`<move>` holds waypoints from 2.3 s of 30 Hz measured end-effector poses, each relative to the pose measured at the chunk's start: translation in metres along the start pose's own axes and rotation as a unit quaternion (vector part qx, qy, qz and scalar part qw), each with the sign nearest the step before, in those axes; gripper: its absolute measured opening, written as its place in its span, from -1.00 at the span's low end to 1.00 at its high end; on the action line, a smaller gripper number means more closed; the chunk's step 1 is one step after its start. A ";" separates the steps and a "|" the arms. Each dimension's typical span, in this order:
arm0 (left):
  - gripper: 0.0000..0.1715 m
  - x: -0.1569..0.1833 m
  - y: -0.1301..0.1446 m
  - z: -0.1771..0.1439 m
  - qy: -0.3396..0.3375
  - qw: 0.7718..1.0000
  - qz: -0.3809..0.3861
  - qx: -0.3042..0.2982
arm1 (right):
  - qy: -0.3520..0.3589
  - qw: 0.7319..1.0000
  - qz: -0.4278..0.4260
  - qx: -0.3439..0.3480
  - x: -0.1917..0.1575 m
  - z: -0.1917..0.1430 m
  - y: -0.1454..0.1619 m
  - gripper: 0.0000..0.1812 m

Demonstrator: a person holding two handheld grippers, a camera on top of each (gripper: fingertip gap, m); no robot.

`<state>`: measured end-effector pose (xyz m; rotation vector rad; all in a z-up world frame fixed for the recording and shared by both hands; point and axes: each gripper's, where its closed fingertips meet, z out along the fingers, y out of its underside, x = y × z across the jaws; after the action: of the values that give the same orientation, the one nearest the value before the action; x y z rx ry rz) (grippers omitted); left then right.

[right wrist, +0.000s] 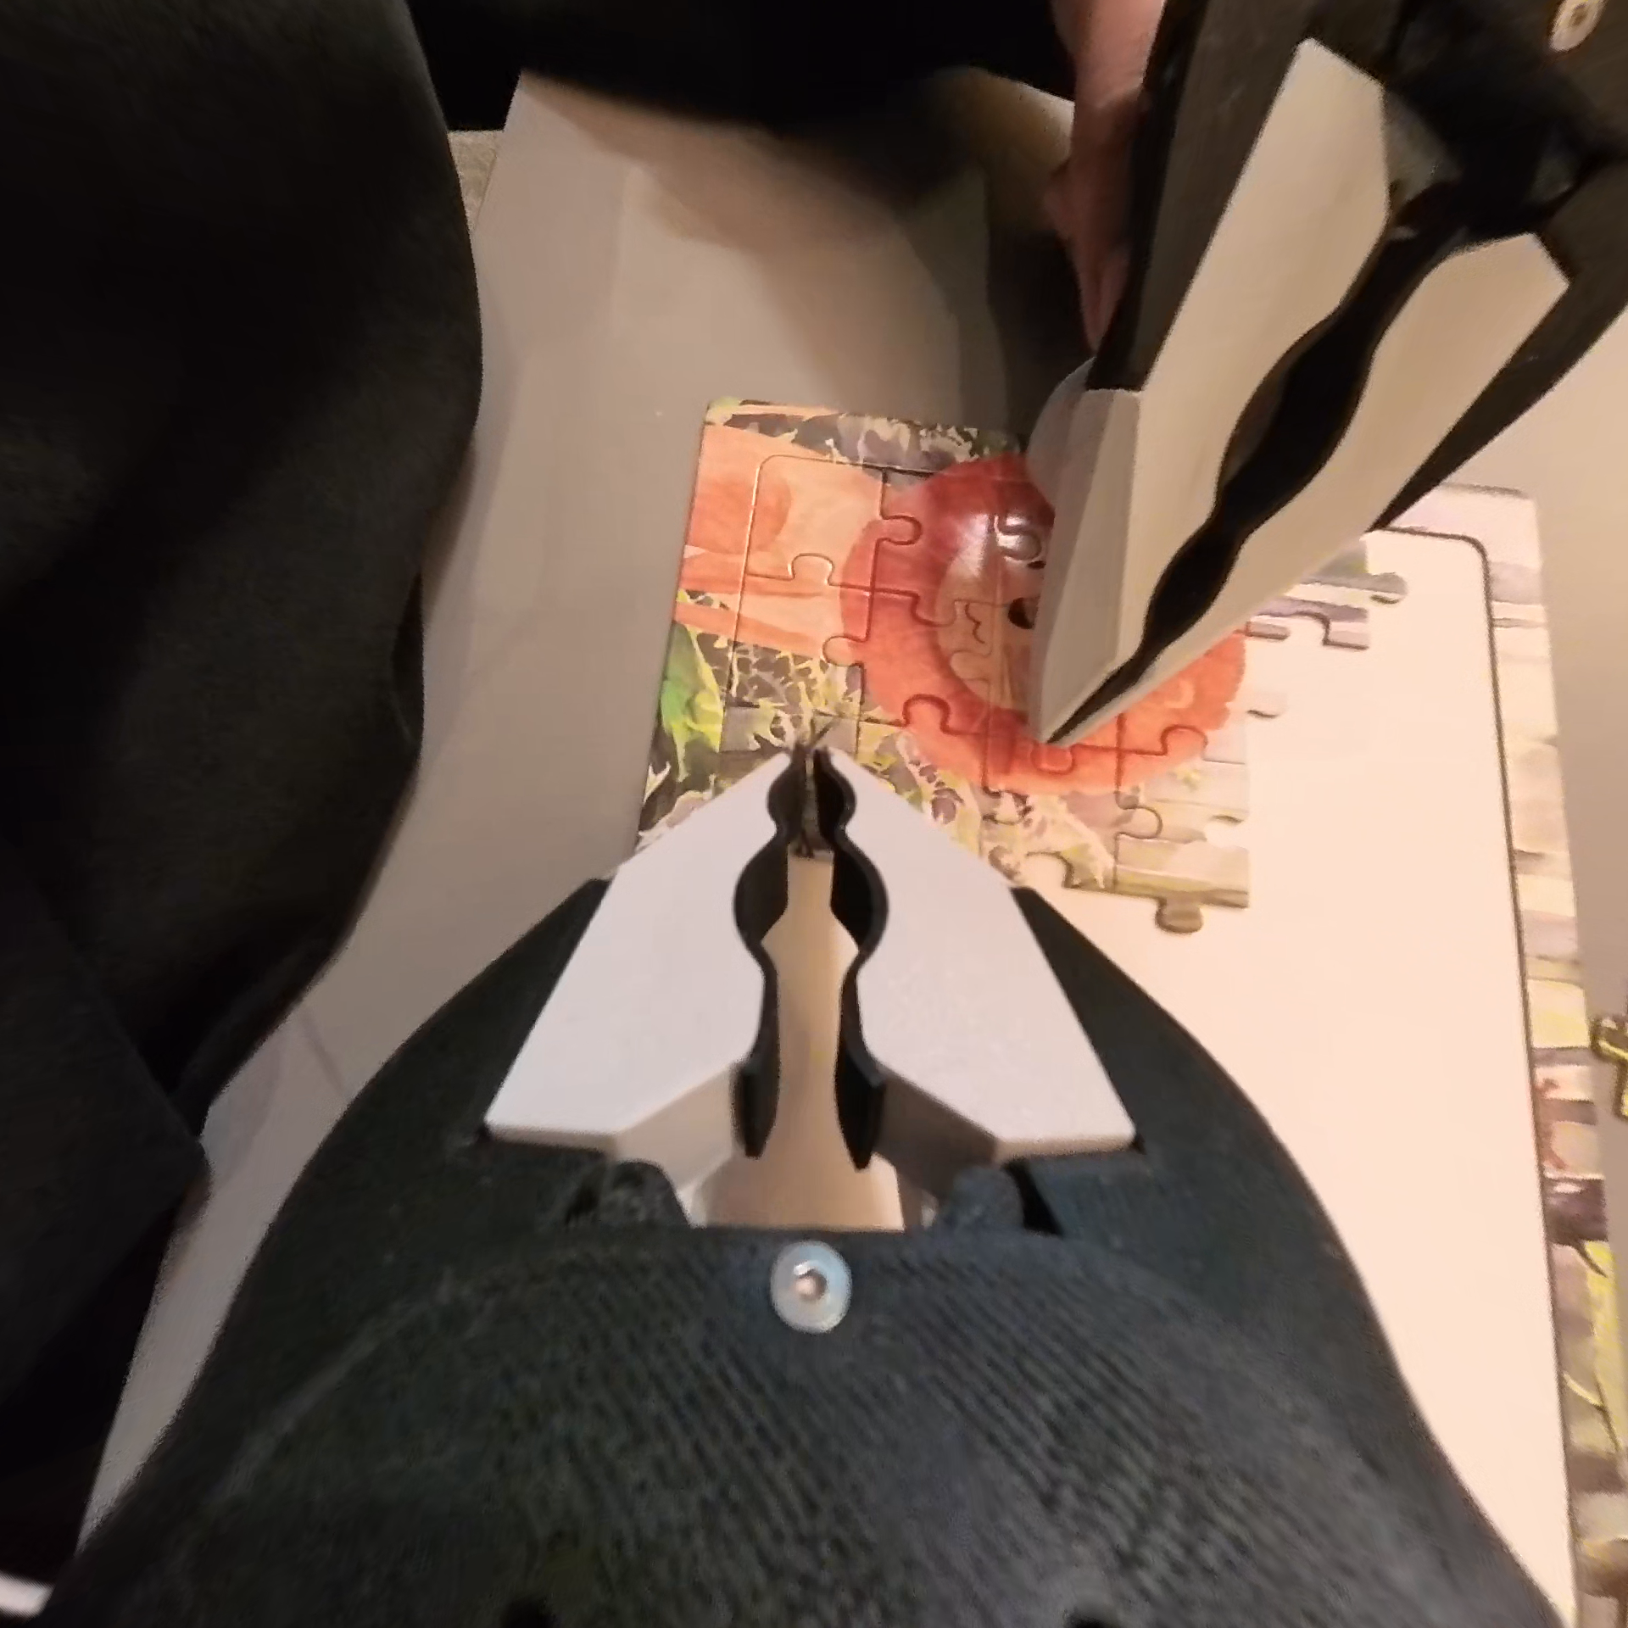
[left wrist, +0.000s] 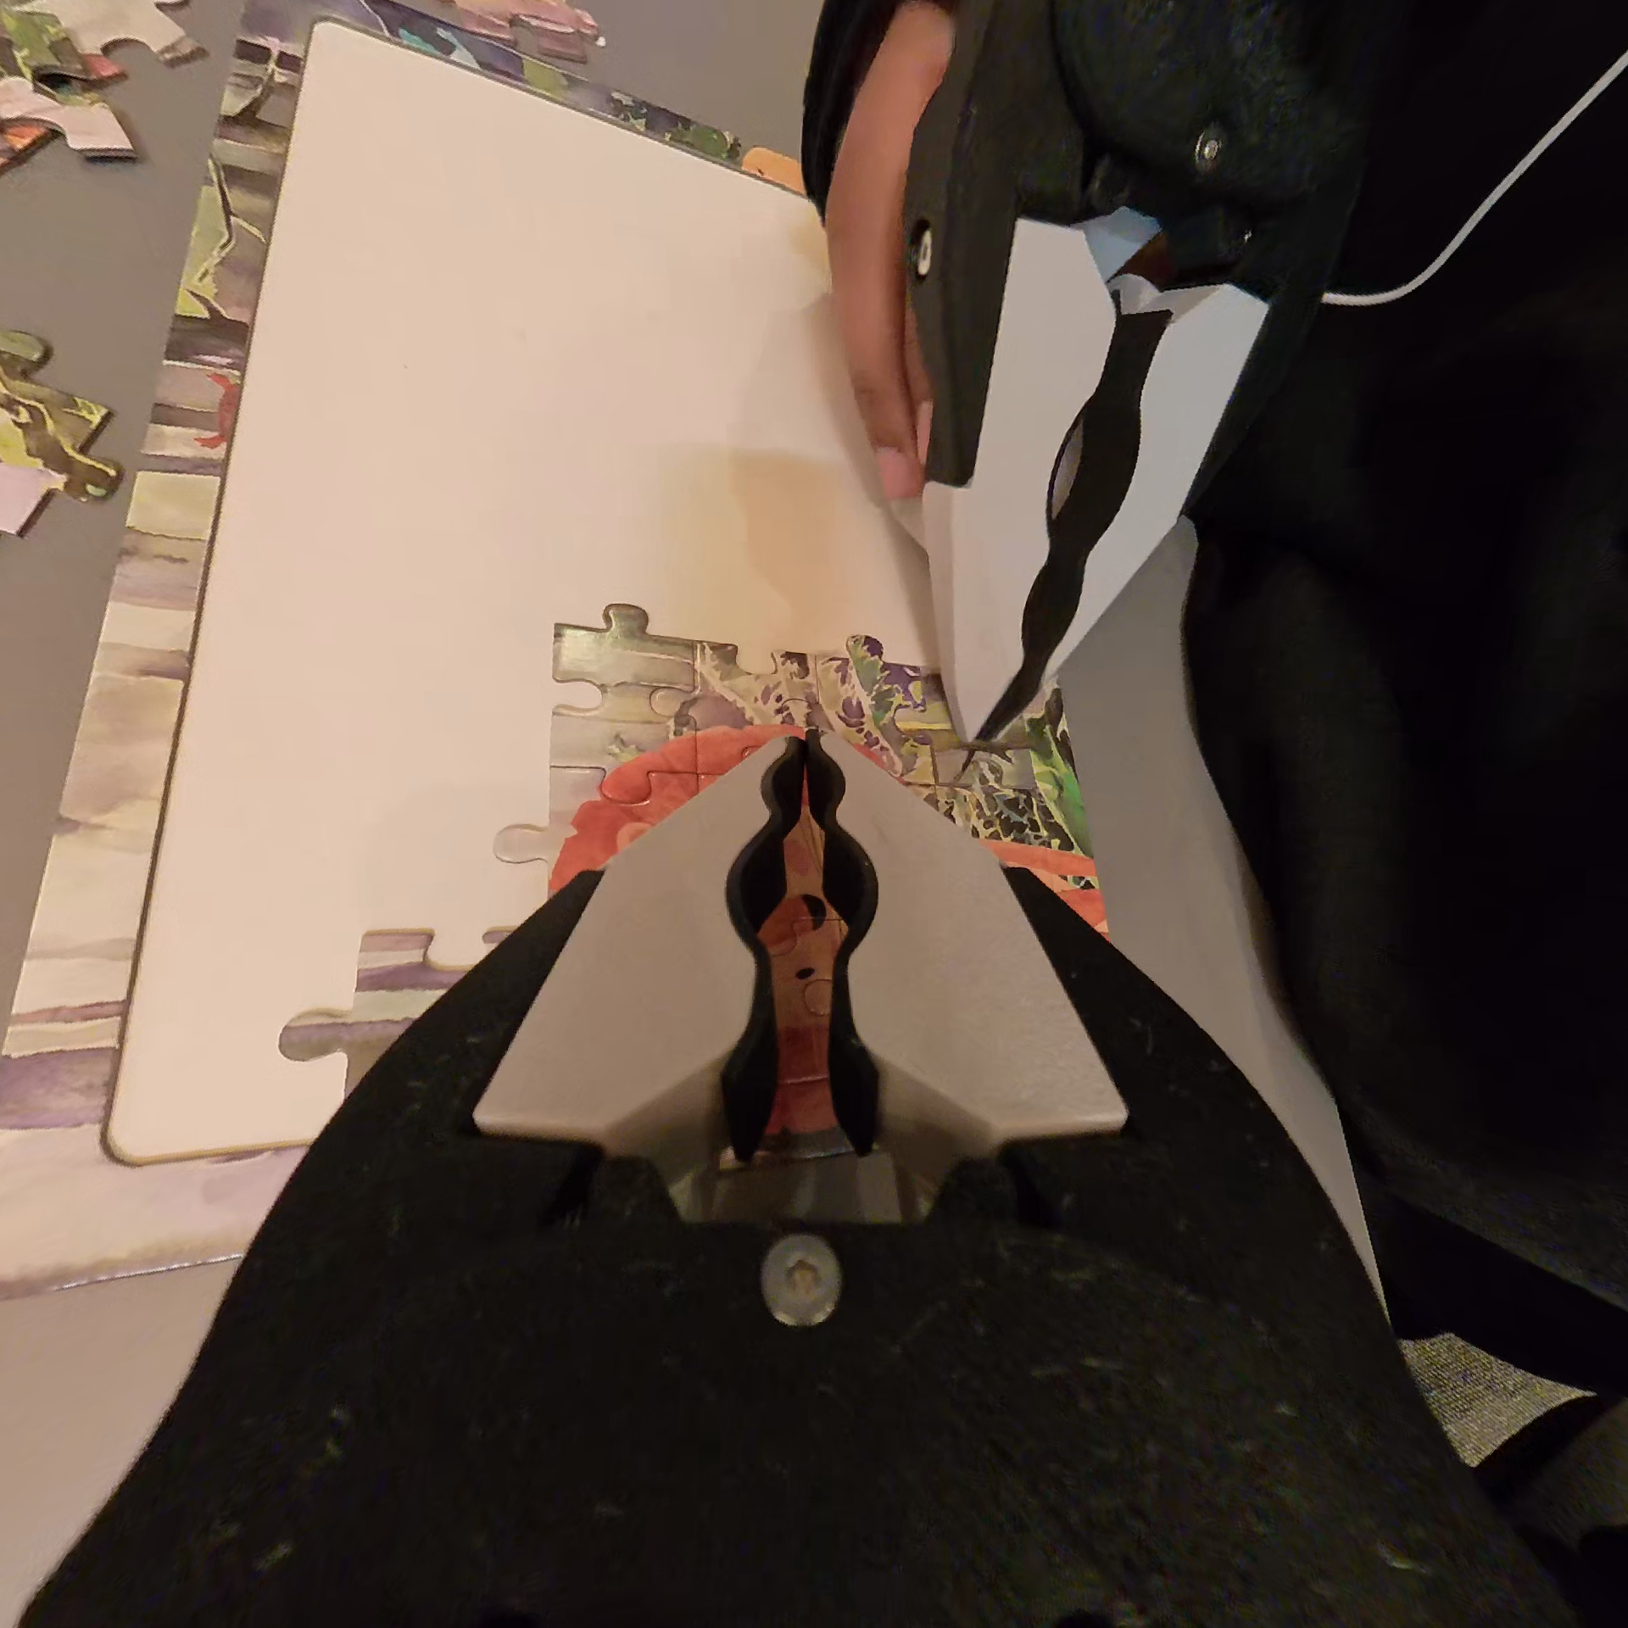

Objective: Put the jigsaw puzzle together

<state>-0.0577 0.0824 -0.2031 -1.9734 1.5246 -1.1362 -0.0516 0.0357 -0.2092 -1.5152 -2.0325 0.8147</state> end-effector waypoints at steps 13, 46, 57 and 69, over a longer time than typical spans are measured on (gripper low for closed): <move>-1.00 0.000 0.001 0.001 0.001 1.000 -0.002 -0.003 | 0.009 1.000 0.008 0.016 0.008 0.009 -0.001 -1.00; -1.00 -0.003 0.008 0.005 -0.015 0.999 -0.003 -0.029 | -0.020 0.999 0.030 0.025 -0.003 0.007 -0.003 -1.00; -1.00 -0.003 0.008 0.005 -0.016 0.999 -0.002 -0.029 | -0.026 0.999 0.003 0.034 -0.009 0.004 -0.007 -1.00; -1.00 -0.003 0.008 0.004 -0.014 0.999 -0.004 -0.029 | -0.054 0.997 0.038 0.026 -0.016 0.010 -0.006 -1.00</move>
<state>-0.0594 0.0819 -0.2128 -2.0267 1.5521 -1.0754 -0.0578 0.0170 -0.2130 -1.5588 -2.0228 0.9931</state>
